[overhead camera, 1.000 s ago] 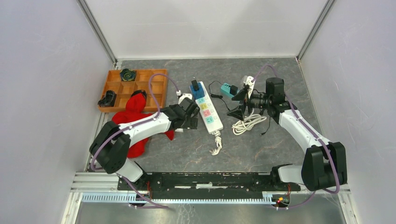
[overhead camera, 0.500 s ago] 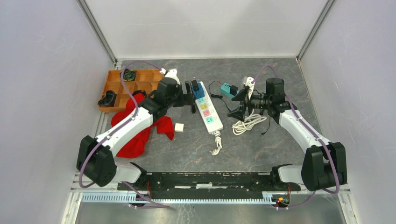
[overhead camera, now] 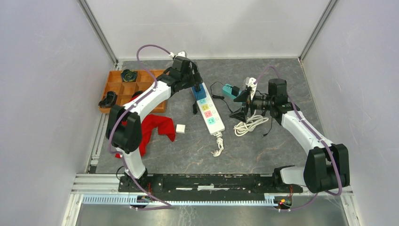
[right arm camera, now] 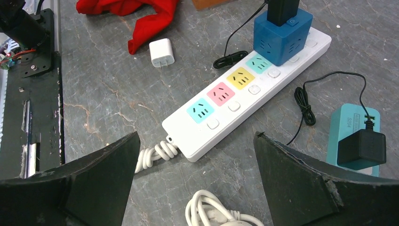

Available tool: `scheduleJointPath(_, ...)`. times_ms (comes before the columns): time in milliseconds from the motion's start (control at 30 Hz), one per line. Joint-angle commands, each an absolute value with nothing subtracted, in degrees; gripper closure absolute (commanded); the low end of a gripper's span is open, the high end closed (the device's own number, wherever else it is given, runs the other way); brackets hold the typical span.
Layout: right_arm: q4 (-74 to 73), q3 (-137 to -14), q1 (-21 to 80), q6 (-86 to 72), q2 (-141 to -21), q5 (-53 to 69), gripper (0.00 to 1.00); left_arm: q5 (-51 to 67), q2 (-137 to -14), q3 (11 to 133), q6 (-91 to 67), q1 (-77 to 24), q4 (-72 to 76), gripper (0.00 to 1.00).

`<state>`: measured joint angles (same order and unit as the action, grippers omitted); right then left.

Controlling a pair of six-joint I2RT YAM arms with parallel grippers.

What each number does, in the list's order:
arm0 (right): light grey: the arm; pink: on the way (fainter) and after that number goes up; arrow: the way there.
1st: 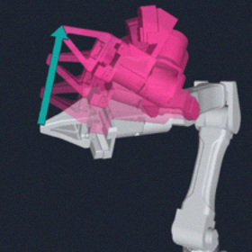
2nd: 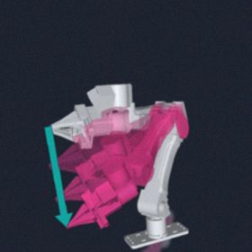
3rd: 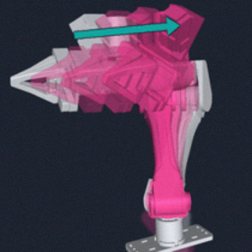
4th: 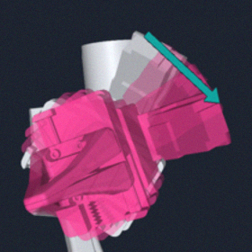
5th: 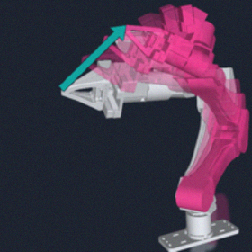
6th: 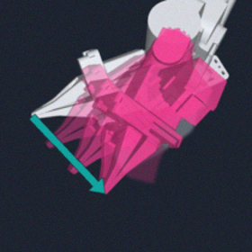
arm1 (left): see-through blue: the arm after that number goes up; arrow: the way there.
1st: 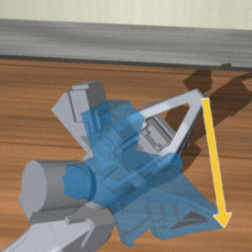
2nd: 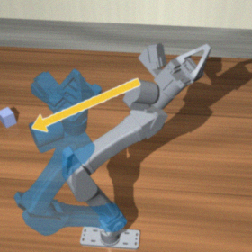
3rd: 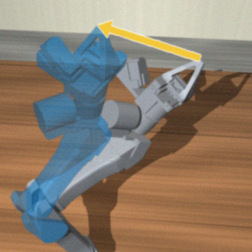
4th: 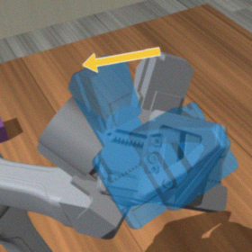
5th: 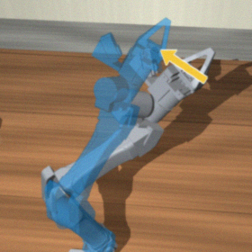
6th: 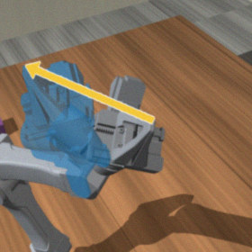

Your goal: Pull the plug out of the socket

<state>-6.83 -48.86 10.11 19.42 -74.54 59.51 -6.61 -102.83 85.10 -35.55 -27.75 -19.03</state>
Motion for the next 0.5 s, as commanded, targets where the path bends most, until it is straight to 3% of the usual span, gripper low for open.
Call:
scheduleJointPath(0,-6.2,-49.3,9.9,20.4,-73.6,60.4,0.02,-10.9,-105.5,90.2,-39.4,-27.8,-23.2,0.22)
scheduleJointPath(467,-6.7,-49.5,9.9,20.8,-74.4,60.1,0.02,-11.9,-115.8,99.8,-37.3,-30.1,-29.3,0.5)
